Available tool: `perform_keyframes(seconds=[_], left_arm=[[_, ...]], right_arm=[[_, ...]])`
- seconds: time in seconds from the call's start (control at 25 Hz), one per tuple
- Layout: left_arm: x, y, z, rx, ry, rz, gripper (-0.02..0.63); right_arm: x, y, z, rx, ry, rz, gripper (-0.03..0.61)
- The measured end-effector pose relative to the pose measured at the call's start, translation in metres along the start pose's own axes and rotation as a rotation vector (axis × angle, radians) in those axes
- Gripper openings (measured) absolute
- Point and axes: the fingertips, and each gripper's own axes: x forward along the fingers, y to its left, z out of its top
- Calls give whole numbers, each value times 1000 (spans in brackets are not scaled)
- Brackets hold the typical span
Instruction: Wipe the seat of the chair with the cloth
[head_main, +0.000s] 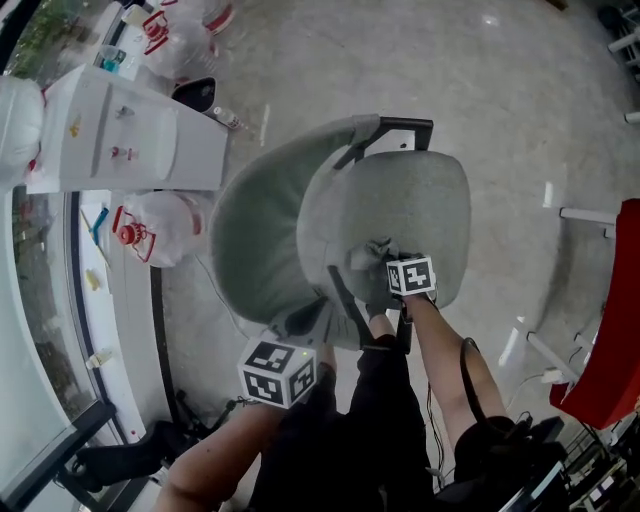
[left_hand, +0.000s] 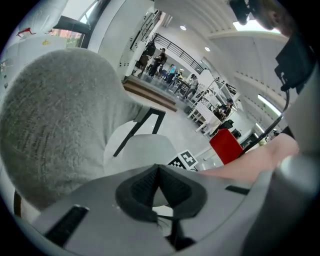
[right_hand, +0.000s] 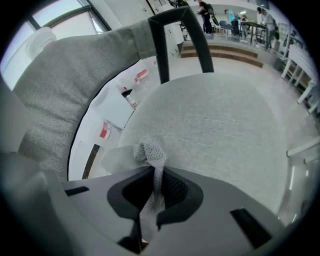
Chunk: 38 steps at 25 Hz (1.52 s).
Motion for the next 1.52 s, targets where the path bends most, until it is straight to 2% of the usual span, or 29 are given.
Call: perform_keyframes(seconds=[0.12, 0.24, 0.44, 0.76, 0.96, 1.04, 1.2, 1.52], left_arm=[[10, -6, 7, 21, 2, -9, 6], [19, -6, 11, 36, 2, 20, 6], [28, -12, 9, 22, 36, 16, 6], [37, -19, 20, 33, 34, 4, 6], [34, -21, 29, 29, 18, 4, 6], [31, -20, 33, 23, 7, 8, 6], [26, -17, 41, 6, -22, 8, 6], [13, -6, 41, -39, -56, 36, 6]], right_arm=[[-11, -28, -6, 54, -8, -28, 32], [-21, -57, -10, 107, -29, -45, 31], [-41, -98, -19, 189, -64, -71, 32], [-83, -176, -33, 303, -96, -229, 32], [-107, -201, -35, 330, -118, -317, 31], [-111, -191, -23, 308, -145, -302, 32], [-107, -145, 15, 193, -198, -206, 31], [-67, -6, 76, -25, -234, 46, 31]])
